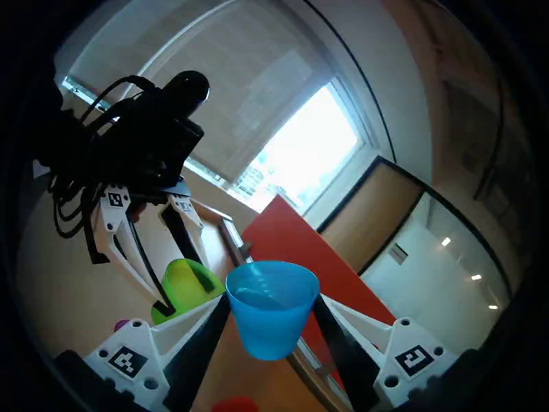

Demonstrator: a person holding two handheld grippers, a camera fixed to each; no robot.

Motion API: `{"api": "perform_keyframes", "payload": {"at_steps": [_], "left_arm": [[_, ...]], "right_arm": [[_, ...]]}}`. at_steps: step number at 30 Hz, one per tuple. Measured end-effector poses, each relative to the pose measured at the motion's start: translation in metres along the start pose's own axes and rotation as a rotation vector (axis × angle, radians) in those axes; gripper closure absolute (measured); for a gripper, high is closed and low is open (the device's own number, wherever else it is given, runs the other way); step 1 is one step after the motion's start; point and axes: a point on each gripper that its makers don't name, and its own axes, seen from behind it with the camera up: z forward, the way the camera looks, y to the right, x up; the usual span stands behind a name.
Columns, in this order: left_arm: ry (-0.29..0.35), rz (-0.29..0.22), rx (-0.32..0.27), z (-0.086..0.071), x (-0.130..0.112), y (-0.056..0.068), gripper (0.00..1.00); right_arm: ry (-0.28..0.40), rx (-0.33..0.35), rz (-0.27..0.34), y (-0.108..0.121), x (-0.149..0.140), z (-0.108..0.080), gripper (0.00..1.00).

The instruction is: Pour water

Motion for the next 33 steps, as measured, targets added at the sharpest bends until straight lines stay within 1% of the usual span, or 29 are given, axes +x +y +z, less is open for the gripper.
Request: {"api": "perform_keyframes", "payload": {"at_steps": [13,21,27,33], "left_arm": [[0.002,0.001,-0.006,0.001,0.002,0.004,0.13],[0.002,0.002,-0.013,0.003,0.003,0.006,0.13],[-0.004,0.017,-0.01,0.006,0.0,0.007,0.13],[-0.003,0.02,-0.006,0.007,0.0,0.007,0.13]], "right_arm": [[-0.007,-0.014,-0.075,0.007,0.003,0.003,0.11],[-0.015,-0.016,-0.136,0.009,0.005,0.005,0.11],[-0.034,-0.013,-0.188,0.008,0.003,0.005,0.11],[-0.033,-0.015,-0.209,0.011,0.005,0.005,0.11]]}}
